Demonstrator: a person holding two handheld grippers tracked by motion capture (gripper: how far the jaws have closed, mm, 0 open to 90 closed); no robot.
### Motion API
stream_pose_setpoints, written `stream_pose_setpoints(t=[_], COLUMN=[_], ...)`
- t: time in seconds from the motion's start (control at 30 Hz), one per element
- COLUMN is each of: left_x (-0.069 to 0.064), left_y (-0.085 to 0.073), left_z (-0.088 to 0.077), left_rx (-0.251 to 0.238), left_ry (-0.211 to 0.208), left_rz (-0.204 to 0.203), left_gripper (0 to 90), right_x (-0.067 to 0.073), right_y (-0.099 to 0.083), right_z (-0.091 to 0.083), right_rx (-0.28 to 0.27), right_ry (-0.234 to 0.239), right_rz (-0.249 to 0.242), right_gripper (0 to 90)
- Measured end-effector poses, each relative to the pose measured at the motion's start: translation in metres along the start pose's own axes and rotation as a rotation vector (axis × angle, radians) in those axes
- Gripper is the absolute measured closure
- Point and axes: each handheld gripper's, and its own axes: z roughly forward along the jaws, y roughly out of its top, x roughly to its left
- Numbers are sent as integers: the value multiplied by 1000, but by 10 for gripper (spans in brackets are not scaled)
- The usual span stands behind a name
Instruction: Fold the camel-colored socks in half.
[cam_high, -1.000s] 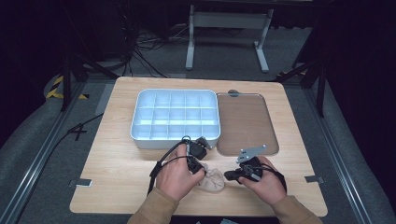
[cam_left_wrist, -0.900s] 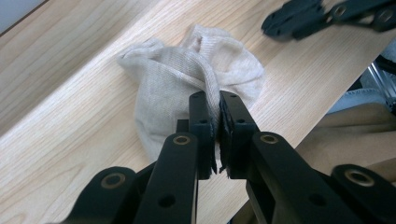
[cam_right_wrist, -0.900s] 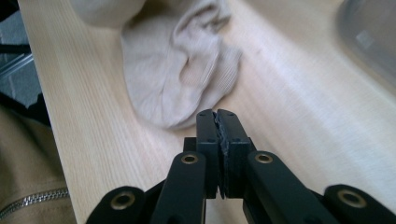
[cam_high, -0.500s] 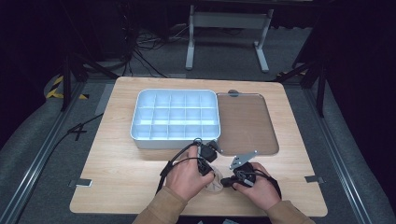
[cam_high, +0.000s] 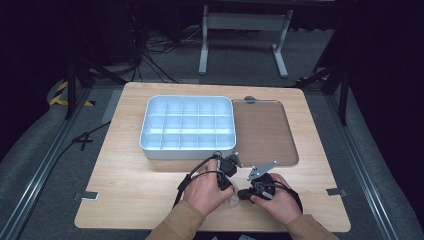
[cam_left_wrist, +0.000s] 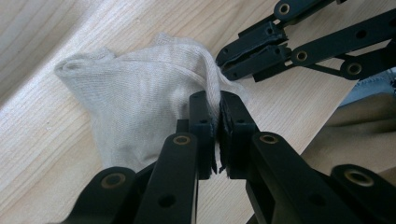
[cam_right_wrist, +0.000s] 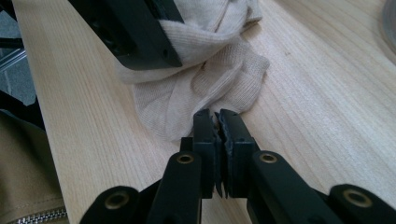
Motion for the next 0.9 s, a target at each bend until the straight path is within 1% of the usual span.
stream_pose_setpoints(t=[0.07,0.13,0.2,0.23,0.27,0.33,0.37,0.4,0.47,0.5,0.57,0.6,0.67,0.7,0.77,0.83,0.87,0.9], left_x=[0,0,-1,-1,-1,1,2,4,7,9,12,15,20,22,27,32,32,35], left_y=[0,0,-1,-1,-2,-5,-6,-8,-11,-14,-16,-19,-21,-23,-26,-29,-29,-31], left_z=[-1,-1,-2,-4,-5,-12,-15,-19,-25,-29,-32,-36,-41,-42,-43,-43,-43,-41], left_rx=[0,-10,-26,-28,-40,-54,-65,-72,-97,-109,-110,-122,-130,-140,-149,-133,-133,-126], left_ry=[-10,-15,-33,-40,-51,-80,-90,-95,-98,-91,-96,-92,-77,-77,-62,-28,-28,-16], left_rz=[5,12,7,8,17,36,36,42,34,46,45,40,41,26,21,5,5,-3], left_gripper=[826,787,755,732,705,648,646,640,615,605,597,597,599,600,603,618,633,649], right_x=[0,0,-1,-1,-1,-3,-3,-4,-4,-4,-3,-2,1,3,6,10,10,13], right_y=[0,0,-1,-1,-1,-1,-2,-2,-1,-1,0,1,4,5,9,12,12,16], right_z=[-1,-2,-3,-4,-5,-7,-9,-10,-12,-13,-15,-16,-20,-21,-24,-26,-26,-27], right_rx=[1,-3,-6,-7,-7,-14,-16,-19,-26,-29,-36,-46,-68,-76,-93,-106,-106,-123], right_ry=[-1,-4,-7,-7,-7,-13,-13,-13,-18,-18,-21,-20,-23,-25,-23,-21,-21,-19], right_rz=[0,-1,1,4,7,4,13,9,13,8,9,5,-11,-17,-31,-39,-39,-56], right_gripper=[855,853,850,848,846,842,840,839,838,838,838,838,839,841,844,848,848,850])
